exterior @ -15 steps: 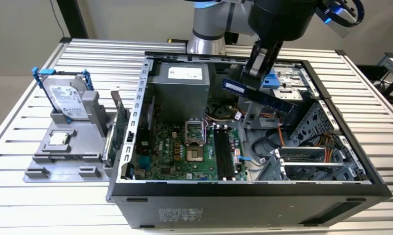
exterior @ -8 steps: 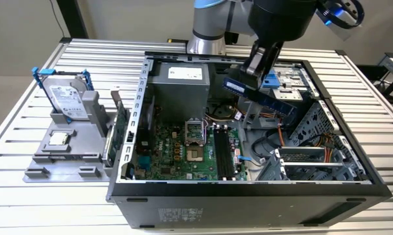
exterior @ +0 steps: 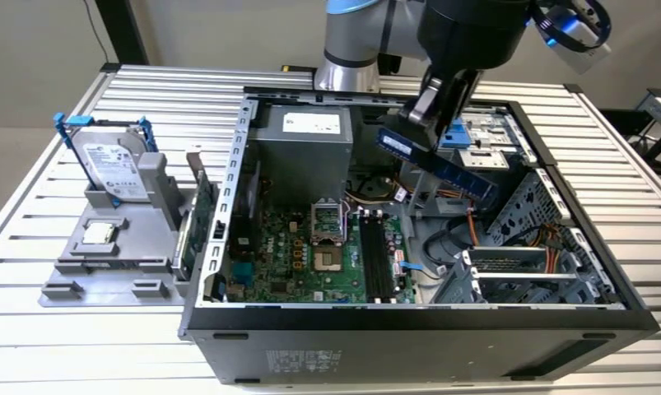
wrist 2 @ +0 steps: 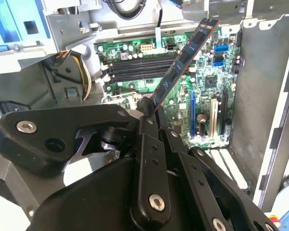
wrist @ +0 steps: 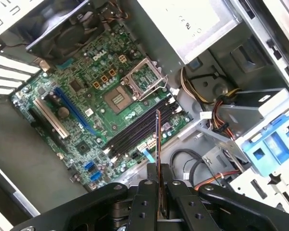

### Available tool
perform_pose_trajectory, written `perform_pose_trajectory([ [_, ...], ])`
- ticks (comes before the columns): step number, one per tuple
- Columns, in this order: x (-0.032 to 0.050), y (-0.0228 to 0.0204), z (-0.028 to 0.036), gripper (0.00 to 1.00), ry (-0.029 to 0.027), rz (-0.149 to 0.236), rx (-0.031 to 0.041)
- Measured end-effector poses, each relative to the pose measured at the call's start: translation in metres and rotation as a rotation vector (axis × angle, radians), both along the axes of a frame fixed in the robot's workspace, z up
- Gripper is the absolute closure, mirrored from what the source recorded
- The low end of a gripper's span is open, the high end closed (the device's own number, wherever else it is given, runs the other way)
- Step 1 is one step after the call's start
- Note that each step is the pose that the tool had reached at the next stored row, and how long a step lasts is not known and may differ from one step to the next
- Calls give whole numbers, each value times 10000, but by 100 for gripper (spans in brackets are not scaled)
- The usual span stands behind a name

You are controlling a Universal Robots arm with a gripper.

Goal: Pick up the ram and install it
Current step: 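Insert the ram into the slot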

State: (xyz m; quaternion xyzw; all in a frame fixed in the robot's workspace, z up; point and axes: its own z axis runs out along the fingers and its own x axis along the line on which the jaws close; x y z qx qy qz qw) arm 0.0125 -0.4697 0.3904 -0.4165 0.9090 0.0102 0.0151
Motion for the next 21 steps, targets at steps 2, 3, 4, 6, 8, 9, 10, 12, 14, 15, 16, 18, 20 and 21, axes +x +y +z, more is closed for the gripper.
perform_pose_trajectory([
  [2,0,0,0,100,3,-228,0],
  [3,0,0,0,100,4,-340,-1],
  [4,0,0,0,100,5,-452,-1],
  [6,0,0,0,100,8,-663,-1],
  [8,0,-1,0,100,11,-872,-1],
  [9,0,-1,0,100,13,-977,-1],
  [10,0,-1,0,100,15,-1076,-1],
  [12,0,-1,0,100,18,-1275,0],
  [14,0,-1,0,100,22,-1474,-1],
  [15,0,-1,0,100,24,-1574,-1],
  [16,0,-2,0,100,27,-1673,-1],
  [18,0,-2,0,100,31,-1870,-1],
  [20,0,-2,0,100,35,-2068,-2],
  [21,0,-2,0,100,38,-2163,-1],
])
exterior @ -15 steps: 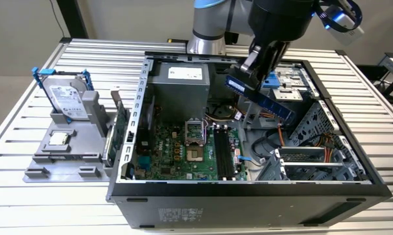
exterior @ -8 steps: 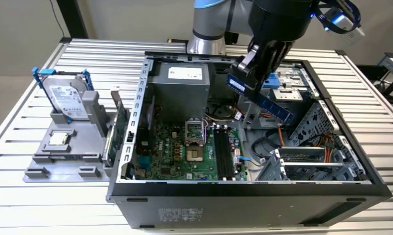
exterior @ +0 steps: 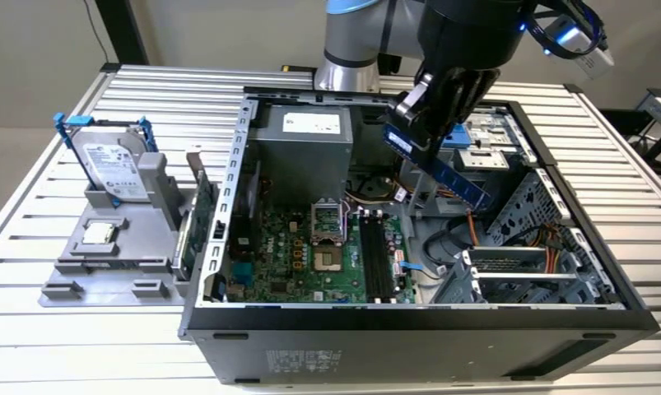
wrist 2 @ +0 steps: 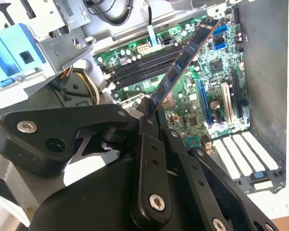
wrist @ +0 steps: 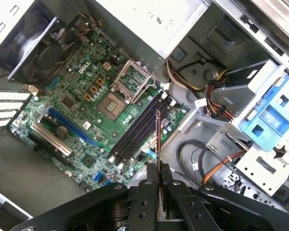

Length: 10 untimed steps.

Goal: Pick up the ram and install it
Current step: 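Insert the ram into the slot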

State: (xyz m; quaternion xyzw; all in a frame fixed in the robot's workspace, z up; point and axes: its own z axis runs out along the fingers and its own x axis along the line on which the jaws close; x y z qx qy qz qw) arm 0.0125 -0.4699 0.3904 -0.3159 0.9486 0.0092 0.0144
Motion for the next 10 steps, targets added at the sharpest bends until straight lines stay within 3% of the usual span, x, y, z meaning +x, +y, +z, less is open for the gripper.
perform_pose_trajectory([
  [10,0,-1,0,100,17,-901,0],
])
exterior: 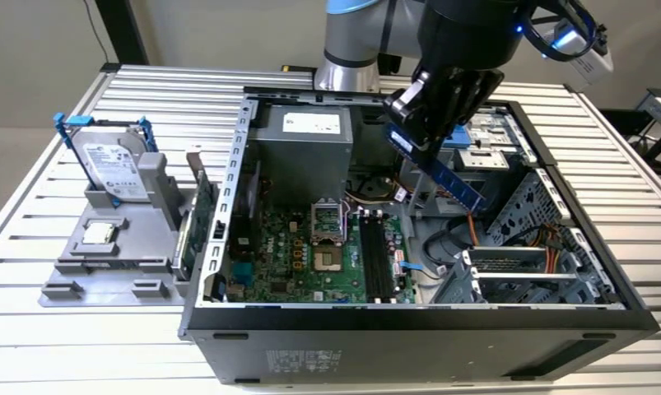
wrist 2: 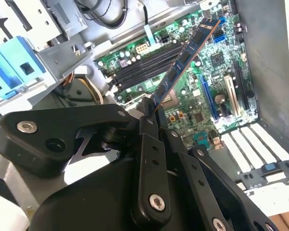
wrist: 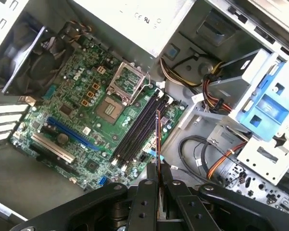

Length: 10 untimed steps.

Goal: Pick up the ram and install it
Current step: 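Insert the ram into the slot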

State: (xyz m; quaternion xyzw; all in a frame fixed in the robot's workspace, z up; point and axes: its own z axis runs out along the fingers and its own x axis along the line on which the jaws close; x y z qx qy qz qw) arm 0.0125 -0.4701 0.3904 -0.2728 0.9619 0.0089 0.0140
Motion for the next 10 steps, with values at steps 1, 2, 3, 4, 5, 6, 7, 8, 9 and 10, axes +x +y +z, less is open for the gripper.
perform_pose_trajectory([
  [1,0,0,0,100,1,-85,0],
  [2,0,0,0,100,3,-171,0],
  [3,0,0,0,100,4,-260,0],
  [4,0,0,0,100,6,-341,0],
  [5,0,-1,0,100,7,-426,0],
  [6,0,-1,0,100,8,-512,1],
  [7,0,-1,0,100,9,-599,1],
  [8,0,-1,0,100,10,-683,0],
  [9,0,-1,0,100,11,-772,0],
  [10,0,-1,0,100,11,-855,0],
])
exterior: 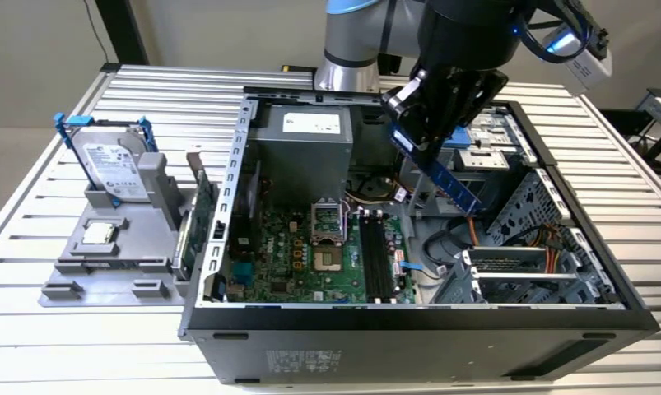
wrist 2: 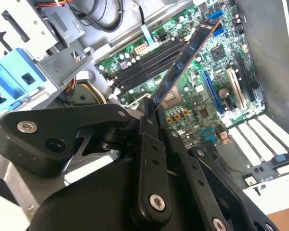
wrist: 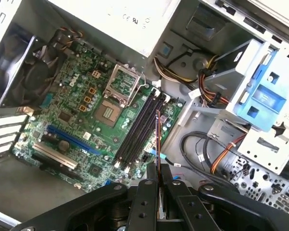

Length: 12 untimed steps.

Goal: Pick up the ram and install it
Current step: 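Insert the ram into the slot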

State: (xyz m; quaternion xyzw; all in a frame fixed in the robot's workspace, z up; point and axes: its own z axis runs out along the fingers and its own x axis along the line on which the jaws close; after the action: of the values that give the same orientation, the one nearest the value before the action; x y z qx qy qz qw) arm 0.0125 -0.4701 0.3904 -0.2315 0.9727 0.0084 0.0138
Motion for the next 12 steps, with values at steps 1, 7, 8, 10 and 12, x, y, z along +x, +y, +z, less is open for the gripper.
perform_pose_trajectory([
  [1,0,0,0,100,1,-86,0],
  [7,0,0,0,100,4,-573,1],
  [8,0,0,0,100,5,-653,0],
  [10,0,-1,0,100,6,-808,1],
  [12,0,-1,0,100,7,-954,0],
])
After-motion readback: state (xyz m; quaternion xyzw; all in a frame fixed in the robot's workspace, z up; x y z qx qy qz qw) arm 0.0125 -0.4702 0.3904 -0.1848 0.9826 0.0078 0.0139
